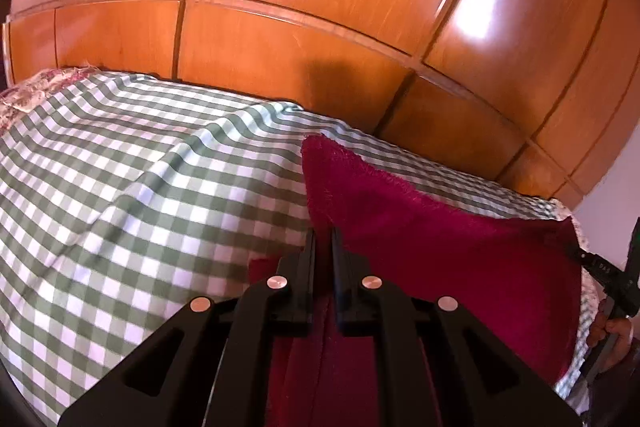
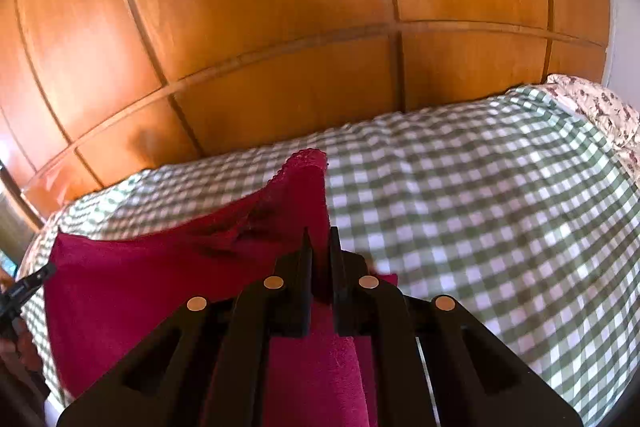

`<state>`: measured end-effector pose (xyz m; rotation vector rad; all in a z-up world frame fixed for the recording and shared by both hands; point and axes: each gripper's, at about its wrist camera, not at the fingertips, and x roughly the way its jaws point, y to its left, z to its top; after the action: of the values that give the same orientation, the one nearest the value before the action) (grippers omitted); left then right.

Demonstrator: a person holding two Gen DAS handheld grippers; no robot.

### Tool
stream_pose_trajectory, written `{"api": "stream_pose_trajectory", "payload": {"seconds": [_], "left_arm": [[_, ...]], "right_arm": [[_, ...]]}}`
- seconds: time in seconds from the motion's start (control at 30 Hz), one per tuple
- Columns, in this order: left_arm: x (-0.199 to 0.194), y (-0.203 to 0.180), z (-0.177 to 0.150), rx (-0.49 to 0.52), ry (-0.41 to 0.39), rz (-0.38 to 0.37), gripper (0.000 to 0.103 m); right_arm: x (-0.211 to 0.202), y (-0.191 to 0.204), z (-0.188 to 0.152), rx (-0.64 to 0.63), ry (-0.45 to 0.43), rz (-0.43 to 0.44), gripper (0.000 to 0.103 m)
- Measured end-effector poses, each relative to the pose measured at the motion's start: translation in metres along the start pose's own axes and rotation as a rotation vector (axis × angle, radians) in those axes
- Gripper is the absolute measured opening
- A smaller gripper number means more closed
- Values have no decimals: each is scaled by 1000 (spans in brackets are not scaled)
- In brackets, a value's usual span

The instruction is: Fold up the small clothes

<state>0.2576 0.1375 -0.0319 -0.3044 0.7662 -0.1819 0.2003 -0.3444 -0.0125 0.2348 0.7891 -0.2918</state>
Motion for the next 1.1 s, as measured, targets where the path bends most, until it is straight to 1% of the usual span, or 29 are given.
{"api": "stream_pose_trajectory", "payload": {"seconds": [0.07, 0.13, 0.2, 0.23, 0.3, 0.33, 0.37, 0.43, 0.47, 0.5, 0.53, 0.6, 0.67, 0.73, 0.83, 0.87, 0.9, 0.93, 0.97, 1.03, 1.1], "left_arm": [[16, 2, 2, 0, 30, 36, 6], [37, 1, -2, 11, 85, 88, 6], [52, 2, -12, 24, 128, 145, 7], [58, 3, -16, 28, 152, 166, 11], [50, 2, -18, 27, 131, 175, 18], [43, 1, -17, 19, 113, 192, 31], [36, 1, -17, 13, 94, 199, 34], [14, -3, -19, 13, 46, 179, 34], [1, -8, -24, 29, 22, 167, 35], [-9, -12, -28, 50, 3, 160, 36], [-14, -16, -32, 64, -6, 154, 37], [-29, -27, -48, 100, -15, 112, 42], [-34, -37, -67, 126, 6, 73, 43], [-36, -47, -82, 149, 22, 64, 43], [-38, -61, -99, 175, 45, 36, 43], [-38, -65, -101, 181, 46, 32, 43], [-38, -70, -106, 194, 54, 13, 45], [-35, -72, -108, 210, 62, 4, 49], [-32, -76, -111, 234, 69, 25, 54], [-28, -78, -118, 253, 83, 74, 57], [-19, -73, -125, 260, 111, 101, 59]], "right_arm": [[20, -3, 0, 7, 32, -33, 6], [48, -6, -8, 16, 106, -74, 5], [65, -8, -18, 23, 160, -92, 5], [69, -10, -22, 27, 172, -94, 5], [63, -11, -25, 47, 157, -78, 5], [59, -12, -24, 53, 151, -73, 5], [51, -12, -23, 53, 141, -71, 5], [34, -9, -21, 35, 105, -70, 5], [22, -7, -23, 26, 84, -48, 5], [12, -5, -26, 20, 72, -25, 15], [1, -3, -31, 15, 62, 4, 32], [-16, 5, -43, -9, 50, 52, 47], [-27, 17, -58, -46, 67, 102, 47], [-33, 31, -79, -82, 98, 141, 47], [-39, 52, -102, -142, 118, 154, 47], [-39, 55, -107, -141, 124, 167, 47], [-39, 59, -113, -137, 138, 192, 47], [-38, 64, -119, -150, 146, 198, 47], [-38, 68, -123, -171, 146, 184, 47], [-34, 68, -130, -195, 154, 152, 47], [-29, 60, -136, -205, 150, 109, 45]]}}
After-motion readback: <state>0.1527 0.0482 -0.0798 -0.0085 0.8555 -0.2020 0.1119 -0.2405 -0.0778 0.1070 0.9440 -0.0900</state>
